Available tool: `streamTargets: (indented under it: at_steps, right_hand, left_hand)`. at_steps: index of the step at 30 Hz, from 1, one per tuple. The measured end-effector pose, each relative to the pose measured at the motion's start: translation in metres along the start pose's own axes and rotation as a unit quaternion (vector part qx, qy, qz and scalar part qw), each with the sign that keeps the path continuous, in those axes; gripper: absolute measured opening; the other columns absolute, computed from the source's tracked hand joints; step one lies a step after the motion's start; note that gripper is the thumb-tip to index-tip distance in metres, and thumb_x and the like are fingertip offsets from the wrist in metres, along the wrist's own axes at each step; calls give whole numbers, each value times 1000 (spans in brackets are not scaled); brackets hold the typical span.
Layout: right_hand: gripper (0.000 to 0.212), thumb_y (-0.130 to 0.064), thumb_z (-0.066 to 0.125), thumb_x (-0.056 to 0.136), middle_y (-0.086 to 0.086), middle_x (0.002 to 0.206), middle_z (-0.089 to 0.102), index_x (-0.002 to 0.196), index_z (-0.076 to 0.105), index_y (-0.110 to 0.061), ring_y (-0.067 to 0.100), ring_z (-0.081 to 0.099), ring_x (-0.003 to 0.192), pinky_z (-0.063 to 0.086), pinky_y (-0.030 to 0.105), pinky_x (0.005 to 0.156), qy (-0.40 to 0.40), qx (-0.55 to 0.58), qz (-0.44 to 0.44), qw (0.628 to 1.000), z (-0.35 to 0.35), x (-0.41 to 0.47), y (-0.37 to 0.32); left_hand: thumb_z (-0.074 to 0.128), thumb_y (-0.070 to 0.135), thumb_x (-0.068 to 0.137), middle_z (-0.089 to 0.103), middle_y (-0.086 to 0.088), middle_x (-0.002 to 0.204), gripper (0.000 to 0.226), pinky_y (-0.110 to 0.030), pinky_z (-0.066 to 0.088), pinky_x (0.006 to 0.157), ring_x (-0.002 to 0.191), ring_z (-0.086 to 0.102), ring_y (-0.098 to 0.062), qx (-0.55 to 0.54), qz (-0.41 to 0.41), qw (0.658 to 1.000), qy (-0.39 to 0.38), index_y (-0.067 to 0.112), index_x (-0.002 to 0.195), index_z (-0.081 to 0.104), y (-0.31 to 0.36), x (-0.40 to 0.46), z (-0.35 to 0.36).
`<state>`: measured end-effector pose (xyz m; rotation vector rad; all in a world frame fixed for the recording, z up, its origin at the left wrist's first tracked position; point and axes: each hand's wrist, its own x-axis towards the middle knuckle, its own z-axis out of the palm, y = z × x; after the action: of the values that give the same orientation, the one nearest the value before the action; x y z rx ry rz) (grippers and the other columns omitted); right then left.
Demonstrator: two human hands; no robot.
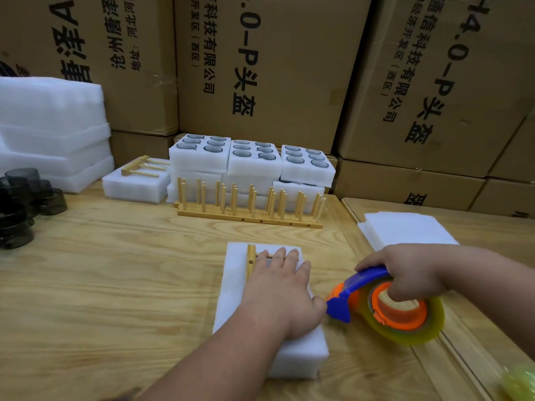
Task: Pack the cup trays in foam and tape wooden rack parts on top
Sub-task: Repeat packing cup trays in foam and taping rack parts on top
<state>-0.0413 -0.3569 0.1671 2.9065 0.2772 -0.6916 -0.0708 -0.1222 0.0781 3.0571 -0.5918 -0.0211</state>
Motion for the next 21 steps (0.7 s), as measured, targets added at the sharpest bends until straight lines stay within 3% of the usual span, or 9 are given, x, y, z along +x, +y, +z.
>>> streamTargets:
  at_steps: [3,7,9,12,14,17,21]
  right_hand:
    - [74,-53,61,74,-19,104,44,143,38,-54,7,54,89,42,20,69,88,-15,32,995,11,0,17]
    - [86,-82,53,65,-17,103,41,143,40,-47,9,53,92,43,27,78,235,118,55,963,43,9,18]
    - [86,-80,49,66,-14,98,40,142,46,-41,12,52,89,45,30,76,350,140,63,924,64,17,10]
    - [75,-59,70,75,-3,97,42,142,53,-29,22,50,88,48,38,76,457,97,80,880,89,29,-7]
    - [73,-50,80,73,3,99,47,138,58,-24,27,52,89,50,41,77,481,57,98,869,102,36,-19]
    - [68,-53,83,71,3,104,53,131,64,-28,27,55,97,50,44,83,472,55,110,873,119,44,-38]
    - [32,-45,74,80,4,107,56,104,74,-23,28,54,100,47,49,87,555,87,88,823,127,54,-60]
  left_hand:
    - [20,59,94,-3,-4,171,77,-52,-7,124,156,-9,-24,-1,0,1000,1,26,162,8,0,0,2]
    - [20,57,93,-2,-4,171,77,-51,-7,124,156,-8,-23,-3,-2,1000,9,26,163,8,1,0,3]
    - [20,57,94,-3,-4,171,77,-51,-8,124,156,-9,-23,-3,-3,1000,7,26,163,8,1,0,3]
    - [21,57,94,-3,-4,171,76,-50,-8,124,156,-9,-23,-2,-6,1000,5,26,163,8,1,0,3]
    - [21,57,94,-3,-4,171,76,-51,-8,124,156,-8,-23,-1,-6,1000,5,26,163,7,1,1,3]
    - [18,59,92,-3,-4,171,78,-52,-7,124,156,-8,-23,2,-4,1000,6,27,162,7,1,2,3]
    - [18,60,92,-3,-4,171,79,-52,-8,124,156,-8,-23,1,-3,1000,7,27,162,7,0,3,5]
